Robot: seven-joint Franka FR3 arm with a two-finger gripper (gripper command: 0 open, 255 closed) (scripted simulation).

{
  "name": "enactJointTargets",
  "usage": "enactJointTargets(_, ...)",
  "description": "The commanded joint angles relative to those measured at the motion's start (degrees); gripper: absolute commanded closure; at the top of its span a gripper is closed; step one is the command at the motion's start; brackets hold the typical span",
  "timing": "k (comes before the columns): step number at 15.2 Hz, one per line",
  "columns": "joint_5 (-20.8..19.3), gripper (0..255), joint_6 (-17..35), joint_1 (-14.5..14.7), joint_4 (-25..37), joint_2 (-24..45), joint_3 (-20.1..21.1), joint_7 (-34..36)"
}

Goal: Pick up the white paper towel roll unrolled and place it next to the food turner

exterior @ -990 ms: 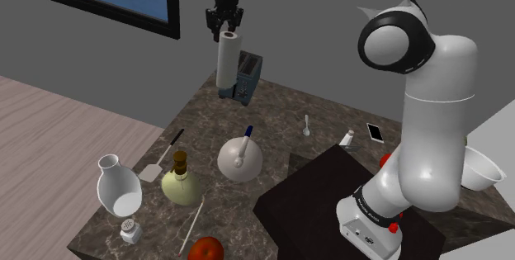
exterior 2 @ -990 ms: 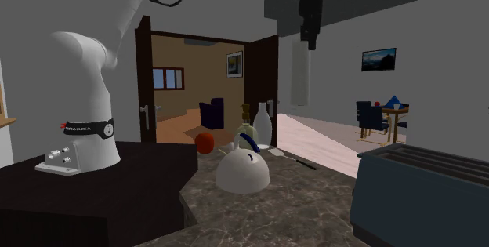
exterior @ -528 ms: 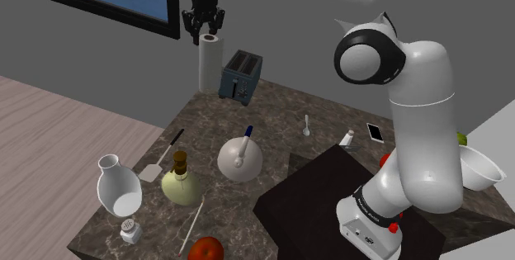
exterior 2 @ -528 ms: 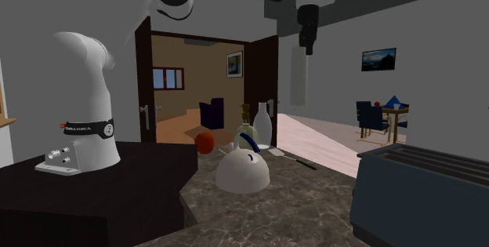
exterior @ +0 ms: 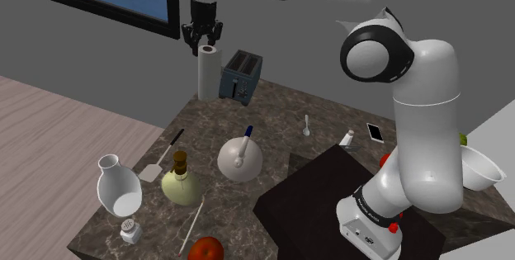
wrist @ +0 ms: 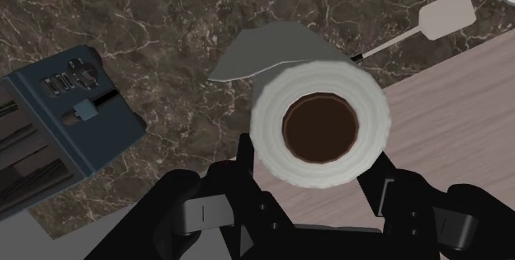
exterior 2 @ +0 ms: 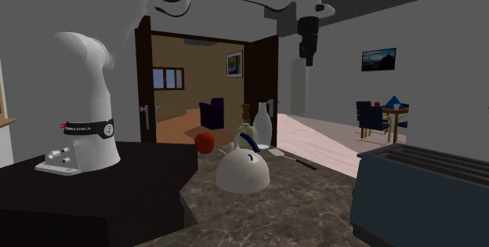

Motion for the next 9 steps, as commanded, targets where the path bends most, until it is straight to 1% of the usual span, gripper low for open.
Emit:
enactJointTargets(1,-0.04,255,2.26,0.15,-3.06,-0.83,0.02,0.16)
enactJointTargets(9,-0.07,255,8.75,0.24,-10.05,-1.33,0.03,0.27)
